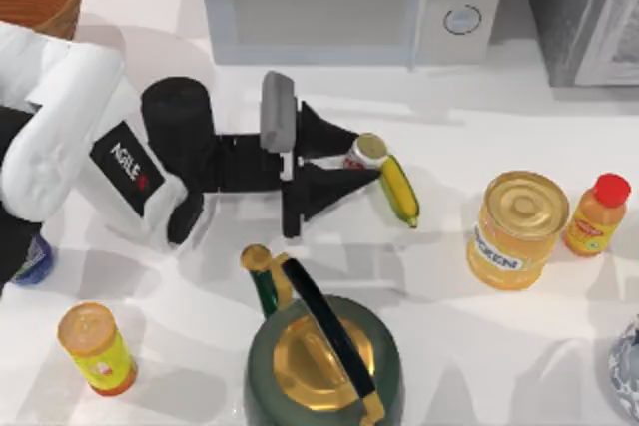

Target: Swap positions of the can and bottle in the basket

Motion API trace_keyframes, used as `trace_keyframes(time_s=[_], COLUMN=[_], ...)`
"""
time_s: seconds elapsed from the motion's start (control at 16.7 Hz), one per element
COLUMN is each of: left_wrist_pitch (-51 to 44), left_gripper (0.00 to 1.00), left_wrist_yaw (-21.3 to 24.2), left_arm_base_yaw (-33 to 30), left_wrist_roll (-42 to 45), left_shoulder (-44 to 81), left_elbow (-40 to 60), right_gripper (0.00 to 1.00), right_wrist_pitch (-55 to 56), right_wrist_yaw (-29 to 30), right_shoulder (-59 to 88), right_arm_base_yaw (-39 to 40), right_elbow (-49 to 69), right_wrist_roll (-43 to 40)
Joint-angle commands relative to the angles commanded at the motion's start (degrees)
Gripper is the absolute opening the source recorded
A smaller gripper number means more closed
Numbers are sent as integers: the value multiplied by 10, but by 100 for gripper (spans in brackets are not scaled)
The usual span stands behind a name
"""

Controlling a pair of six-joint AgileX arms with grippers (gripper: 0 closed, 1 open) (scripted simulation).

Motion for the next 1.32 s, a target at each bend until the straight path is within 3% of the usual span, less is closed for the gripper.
trace_keyframes(time_s=[0.42,1.2,1.32], left_wrist_pitch=[14,14,14], left_gripper=[0,98,100], left_wrist_yaw=[11,11,11], left_arm_base_yaw=[-5,-5,-5], left_wrist_roll=[1,1,1], left_shoulder=[25,25,25], left_elbow=[15,15,15], right_gripper=[100,100,100], right_wrist_pitch=[0,0,0], right_wrist_yaw=[0,0,0], right_shoulder=[0,0,0], right_arm_base_yaw=[0,0,0], right_elbow=[0,0,0], right_wrist_roll=[0,0,0])
